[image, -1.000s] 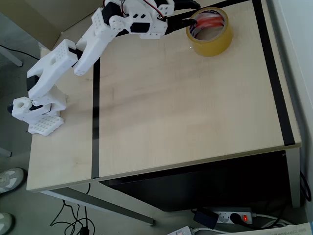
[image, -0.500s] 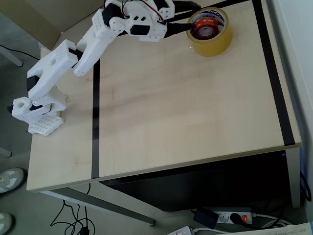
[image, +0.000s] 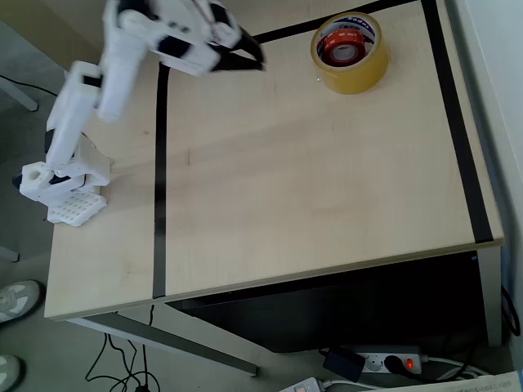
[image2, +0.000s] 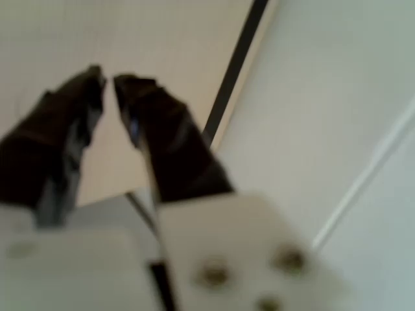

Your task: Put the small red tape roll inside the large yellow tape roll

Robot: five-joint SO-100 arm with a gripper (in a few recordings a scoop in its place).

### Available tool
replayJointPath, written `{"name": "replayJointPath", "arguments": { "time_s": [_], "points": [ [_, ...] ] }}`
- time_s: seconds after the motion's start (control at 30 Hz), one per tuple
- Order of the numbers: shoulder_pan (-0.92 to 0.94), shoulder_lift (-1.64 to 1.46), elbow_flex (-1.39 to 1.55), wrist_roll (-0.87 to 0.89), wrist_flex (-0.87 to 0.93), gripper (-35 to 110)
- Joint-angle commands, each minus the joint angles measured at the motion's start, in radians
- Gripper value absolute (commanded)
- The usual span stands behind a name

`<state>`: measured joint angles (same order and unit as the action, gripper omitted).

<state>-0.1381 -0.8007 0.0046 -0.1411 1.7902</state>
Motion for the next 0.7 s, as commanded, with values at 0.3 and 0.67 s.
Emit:
{"name": "replayJointPath", "arguments": {
  "time_s": [0.3,0.67],
  "points": [
    [0.087,-1.483,1.822,0.115,-0.578,0],
    [0.137,-2.194,2.769,0.123,-0.927,0]
  ]
}}
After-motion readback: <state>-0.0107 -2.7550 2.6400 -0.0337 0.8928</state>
